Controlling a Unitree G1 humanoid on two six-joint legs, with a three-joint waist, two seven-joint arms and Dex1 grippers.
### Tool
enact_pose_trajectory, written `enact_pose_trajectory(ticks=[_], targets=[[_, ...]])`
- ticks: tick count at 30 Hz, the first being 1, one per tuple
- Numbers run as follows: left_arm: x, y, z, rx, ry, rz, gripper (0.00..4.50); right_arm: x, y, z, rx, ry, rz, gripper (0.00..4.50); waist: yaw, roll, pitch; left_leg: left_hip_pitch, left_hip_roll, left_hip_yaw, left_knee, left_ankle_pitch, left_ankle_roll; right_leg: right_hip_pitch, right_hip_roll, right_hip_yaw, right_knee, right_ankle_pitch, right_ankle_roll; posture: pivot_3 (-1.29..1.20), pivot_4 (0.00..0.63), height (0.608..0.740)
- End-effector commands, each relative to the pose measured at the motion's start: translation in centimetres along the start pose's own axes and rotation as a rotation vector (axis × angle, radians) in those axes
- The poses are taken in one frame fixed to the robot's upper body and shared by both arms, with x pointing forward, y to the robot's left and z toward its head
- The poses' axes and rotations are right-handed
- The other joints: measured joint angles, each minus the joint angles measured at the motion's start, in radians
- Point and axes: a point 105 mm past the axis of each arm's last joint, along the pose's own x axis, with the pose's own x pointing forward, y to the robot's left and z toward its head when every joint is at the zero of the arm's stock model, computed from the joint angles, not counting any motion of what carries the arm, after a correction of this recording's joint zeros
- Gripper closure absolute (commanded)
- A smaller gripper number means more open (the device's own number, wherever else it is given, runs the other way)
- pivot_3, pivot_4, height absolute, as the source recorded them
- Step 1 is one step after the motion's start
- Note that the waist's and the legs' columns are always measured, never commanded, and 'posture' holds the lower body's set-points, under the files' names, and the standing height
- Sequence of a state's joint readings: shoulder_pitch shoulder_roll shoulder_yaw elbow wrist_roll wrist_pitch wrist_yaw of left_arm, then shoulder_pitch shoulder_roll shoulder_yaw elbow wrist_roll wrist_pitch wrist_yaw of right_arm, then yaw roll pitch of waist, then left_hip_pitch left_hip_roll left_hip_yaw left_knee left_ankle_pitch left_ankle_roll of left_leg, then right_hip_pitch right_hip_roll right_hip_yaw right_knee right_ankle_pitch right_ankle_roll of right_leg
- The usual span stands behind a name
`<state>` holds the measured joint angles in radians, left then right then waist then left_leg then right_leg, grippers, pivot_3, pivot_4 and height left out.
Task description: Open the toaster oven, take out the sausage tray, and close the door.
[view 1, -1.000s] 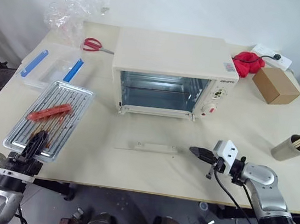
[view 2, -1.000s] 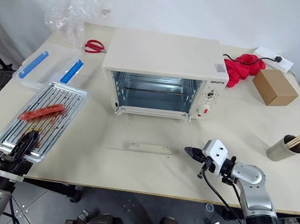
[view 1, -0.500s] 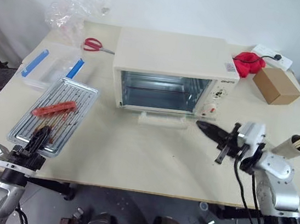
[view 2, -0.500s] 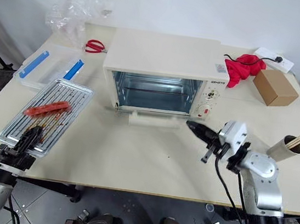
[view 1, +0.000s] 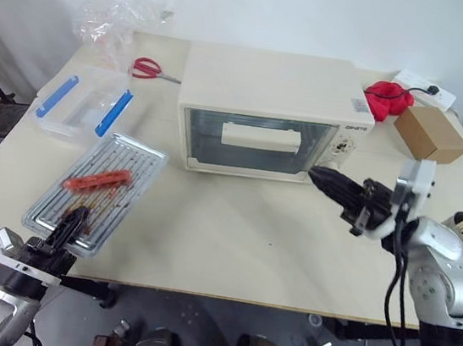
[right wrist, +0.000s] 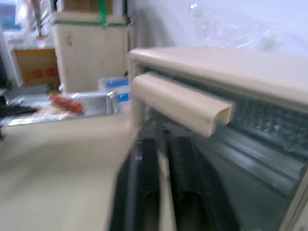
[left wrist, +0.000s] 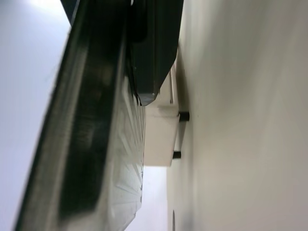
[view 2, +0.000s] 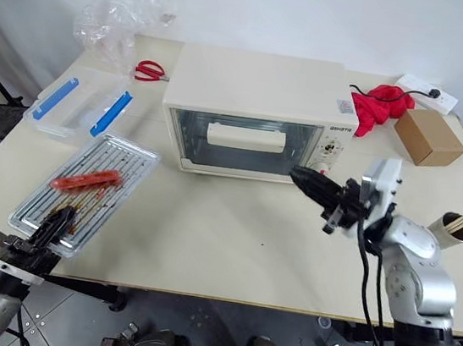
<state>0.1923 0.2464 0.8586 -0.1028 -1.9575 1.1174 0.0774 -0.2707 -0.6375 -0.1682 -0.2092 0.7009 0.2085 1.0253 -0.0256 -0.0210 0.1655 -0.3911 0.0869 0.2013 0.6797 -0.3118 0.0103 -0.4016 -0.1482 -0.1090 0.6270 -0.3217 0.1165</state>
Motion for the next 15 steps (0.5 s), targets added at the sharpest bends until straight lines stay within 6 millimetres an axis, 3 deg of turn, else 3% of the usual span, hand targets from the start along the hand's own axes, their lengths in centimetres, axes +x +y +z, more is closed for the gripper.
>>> enact_pose_trajectory(ticks=[1,5,9,10,15], targets=[[-0.4,-0.5,-1.0,0.017,0.142,-0.009,4.50,-0.9,2.4,1.4,-0.156,0.005,0.102,2.90,-0.001,0.000,0.000,0.000,0.000,0.000,0.000,0.000,0.000,0.000,0.000,0.000,0.000,0.000,0.000,0.00,0.150,0.740],[0.0,-0.1,-2.3,0.000,0.332,0.027,4.50,-2.3,6.5,0.0,-0.179,0.105,0.251,1.50,0.002,0.000,0.000,0.000,0.000,0.000,-0.001,0.000,0.000,0.000,0.000,0.000,0.000,0.000,0.000,0.00,0.150,0.740],[1.1,0.4,-4.3,-0.033,0.528,0.058,4.50,-4.3,6.5,-0.2,-0.119,0.137,0.135,0.19,0.004,0.001,0.000,0.001,0.000,0.000,-0.001,0.000,-0.001,0.000,-0.001,0.001,-0.001,0.000,0.000,0.00,0.150,0.740],[1.5,0.5,-4.7,-0.043,0.551,0.058,4.50,-4.9,6.5,-0.4,-0.123,0.159,0.121,0.02,0.007,0.001,0.000,0.001,-0.001,0.000,-0.001,-0.001,-0.001,0.000,-0.002,0.001,-0.001,0.000,0.000,0.00,0.150,0.740],[4.6,0.4,-7.1,-0.071,0.702,0.022,4.50,-7.9,6.3,-1.3,-0.134,0.274,0.047,0.02,0.029,0.002,0.000,0.002,-0.002,0.000,-0.001,-0.002,0.000,0.002,-0.002,0.002,-0.001,0.000,0.000,0.00,0.150,0.740]])
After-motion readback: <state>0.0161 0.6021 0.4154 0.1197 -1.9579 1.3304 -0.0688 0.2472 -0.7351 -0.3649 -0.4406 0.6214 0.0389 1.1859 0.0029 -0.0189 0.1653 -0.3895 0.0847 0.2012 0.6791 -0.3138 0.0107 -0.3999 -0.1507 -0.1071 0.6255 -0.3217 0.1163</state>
